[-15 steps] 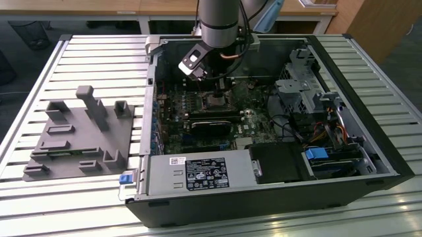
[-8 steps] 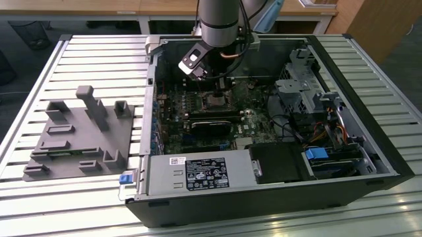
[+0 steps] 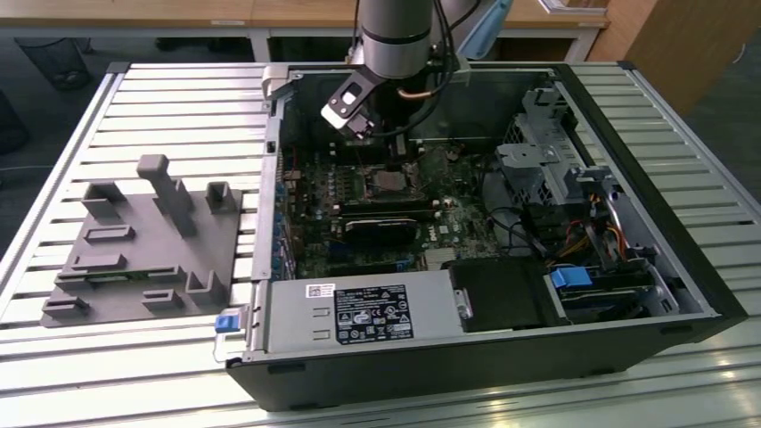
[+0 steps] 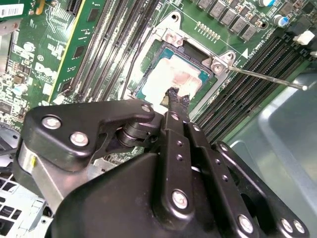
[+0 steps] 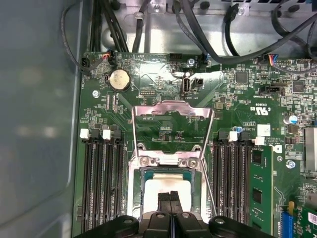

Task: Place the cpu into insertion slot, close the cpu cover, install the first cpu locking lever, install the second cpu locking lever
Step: 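Close the cpu cover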

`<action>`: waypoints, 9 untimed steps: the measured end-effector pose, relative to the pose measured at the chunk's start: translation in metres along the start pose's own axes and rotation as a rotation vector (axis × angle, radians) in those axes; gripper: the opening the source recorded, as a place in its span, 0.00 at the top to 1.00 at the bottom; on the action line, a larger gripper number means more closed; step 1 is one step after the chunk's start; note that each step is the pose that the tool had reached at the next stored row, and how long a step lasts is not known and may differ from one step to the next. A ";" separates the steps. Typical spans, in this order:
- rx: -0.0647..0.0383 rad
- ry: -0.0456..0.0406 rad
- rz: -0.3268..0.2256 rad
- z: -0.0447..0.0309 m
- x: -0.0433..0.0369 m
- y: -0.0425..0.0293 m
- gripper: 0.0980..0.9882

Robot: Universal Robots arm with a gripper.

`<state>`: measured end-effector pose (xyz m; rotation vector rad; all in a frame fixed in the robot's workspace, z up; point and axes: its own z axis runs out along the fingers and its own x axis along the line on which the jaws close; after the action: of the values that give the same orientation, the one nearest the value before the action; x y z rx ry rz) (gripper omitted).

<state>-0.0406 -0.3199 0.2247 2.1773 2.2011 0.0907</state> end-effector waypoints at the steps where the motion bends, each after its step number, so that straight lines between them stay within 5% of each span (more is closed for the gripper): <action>1: 0.000 -0.0001 0.000 -0.0008 0.0000 0.0001 0.99; 9: 0.000 0.0000 0.000 -0.0072 0.0000 0.0005 0.99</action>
<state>-0.0406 -0.3199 0.2319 2.1773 2.2011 0.0906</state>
